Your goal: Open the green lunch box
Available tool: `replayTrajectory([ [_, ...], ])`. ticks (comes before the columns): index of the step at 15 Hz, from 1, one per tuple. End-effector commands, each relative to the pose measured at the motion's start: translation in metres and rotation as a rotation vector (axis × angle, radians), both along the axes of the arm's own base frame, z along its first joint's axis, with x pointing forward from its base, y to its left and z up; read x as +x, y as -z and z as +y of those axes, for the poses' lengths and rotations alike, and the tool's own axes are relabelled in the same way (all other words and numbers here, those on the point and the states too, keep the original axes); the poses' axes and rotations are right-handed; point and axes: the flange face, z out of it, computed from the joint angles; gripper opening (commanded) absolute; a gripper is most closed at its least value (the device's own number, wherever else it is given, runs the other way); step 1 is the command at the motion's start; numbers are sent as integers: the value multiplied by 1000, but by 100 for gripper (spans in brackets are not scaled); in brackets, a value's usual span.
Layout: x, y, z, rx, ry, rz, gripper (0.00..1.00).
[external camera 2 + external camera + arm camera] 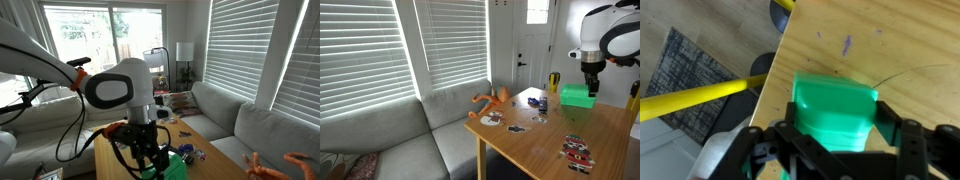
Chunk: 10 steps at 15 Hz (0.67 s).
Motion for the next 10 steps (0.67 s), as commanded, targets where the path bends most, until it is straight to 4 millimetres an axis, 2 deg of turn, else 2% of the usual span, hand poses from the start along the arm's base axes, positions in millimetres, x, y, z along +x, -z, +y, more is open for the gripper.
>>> replayTrajectory([
  [1,1,-3,7,-24,-57,-58,53],
  [2,0,-3,10,65,-41,-55,53],
  [3,1,-5,10,28,-45,-84,53],
  [5,2,-5,15,123,-20,-74,53],
  [6,3,-7,14,103,5,-98,53],
  [7,1,-8,17,191,26,-76,53],
  [9,1,-12,11,154,110,-104,53],
  [10,-1,-12,14,238,116,-55,53],
])
